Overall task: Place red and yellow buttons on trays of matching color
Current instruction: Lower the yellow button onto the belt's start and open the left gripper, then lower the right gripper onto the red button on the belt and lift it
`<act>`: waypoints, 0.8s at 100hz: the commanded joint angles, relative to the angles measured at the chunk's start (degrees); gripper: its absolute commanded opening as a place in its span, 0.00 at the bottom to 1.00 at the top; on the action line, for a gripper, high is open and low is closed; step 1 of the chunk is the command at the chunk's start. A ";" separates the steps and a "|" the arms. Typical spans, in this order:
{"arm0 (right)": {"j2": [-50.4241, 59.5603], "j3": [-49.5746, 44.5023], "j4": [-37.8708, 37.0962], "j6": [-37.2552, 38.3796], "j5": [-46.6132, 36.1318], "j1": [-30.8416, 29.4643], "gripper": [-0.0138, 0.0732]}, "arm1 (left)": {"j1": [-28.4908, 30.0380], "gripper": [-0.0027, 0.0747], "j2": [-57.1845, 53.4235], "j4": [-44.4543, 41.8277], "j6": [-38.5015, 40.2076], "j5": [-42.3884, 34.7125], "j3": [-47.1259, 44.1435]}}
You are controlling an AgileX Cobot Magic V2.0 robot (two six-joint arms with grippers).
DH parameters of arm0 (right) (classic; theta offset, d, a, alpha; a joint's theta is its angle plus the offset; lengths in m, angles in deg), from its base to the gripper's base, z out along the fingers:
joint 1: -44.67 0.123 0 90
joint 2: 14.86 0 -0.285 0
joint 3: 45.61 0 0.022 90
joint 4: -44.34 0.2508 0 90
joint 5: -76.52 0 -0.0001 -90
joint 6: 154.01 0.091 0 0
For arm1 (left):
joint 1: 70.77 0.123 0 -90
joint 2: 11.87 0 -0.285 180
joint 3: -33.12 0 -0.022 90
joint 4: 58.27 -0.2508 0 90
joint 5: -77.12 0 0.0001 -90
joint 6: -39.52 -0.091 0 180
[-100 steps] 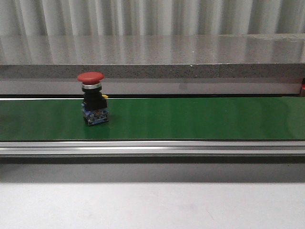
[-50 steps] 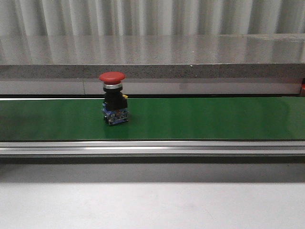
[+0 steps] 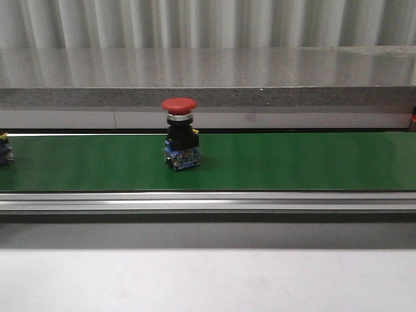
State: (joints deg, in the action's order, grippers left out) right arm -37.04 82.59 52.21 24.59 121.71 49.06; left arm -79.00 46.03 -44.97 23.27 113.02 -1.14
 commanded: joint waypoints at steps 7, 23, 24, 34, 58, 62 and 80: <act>-3.13 2.50 -0.14 -0.40 -2.76 0.94 0.08 | -0.45 0.01 -6.40 1.25 -0.20 -2.97 -2.43; -10.96 8.14 -0.29 -0.40 -0.02 4.70 0.08 | -0.45 0.01 -10.48 1.25 -0.20 0.03 -4.01; -11.37 8.49 -0.36 -0.40 0.28 4.91 0.08 | -0.45 0.01 -10.58 1.25 -0.20 0.05 -4.11; -18.09 14.21 -0.74 -0.40 2.31 6.52 0.08 | -0.45 0.01 -11.59 1.25 -0.20 0.72 -4.13; -35.39 26.13 0.11 -0.76 3.73 6.68 0.44 | -0.45 0.01 -11.60 1.14 -0.20 0.90 -4.13; -37.70 28.12 0.40 -0.76 4.27 6.68 0.56 | -0.45 0.01 -11.60 1.14 -0.20 0.90 -4.13; -48.30 35.89 1.51 -0.81 8.64 8.00 0.90 | -0.45 0.01 -11.60 1.14 -0.20 0.90 -4.13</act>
State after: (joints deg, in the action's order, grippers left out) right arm -82.07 113.78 52.58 24.47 130.49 56.11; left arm -79.08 34.50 -44.97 23.04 116.96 -6.80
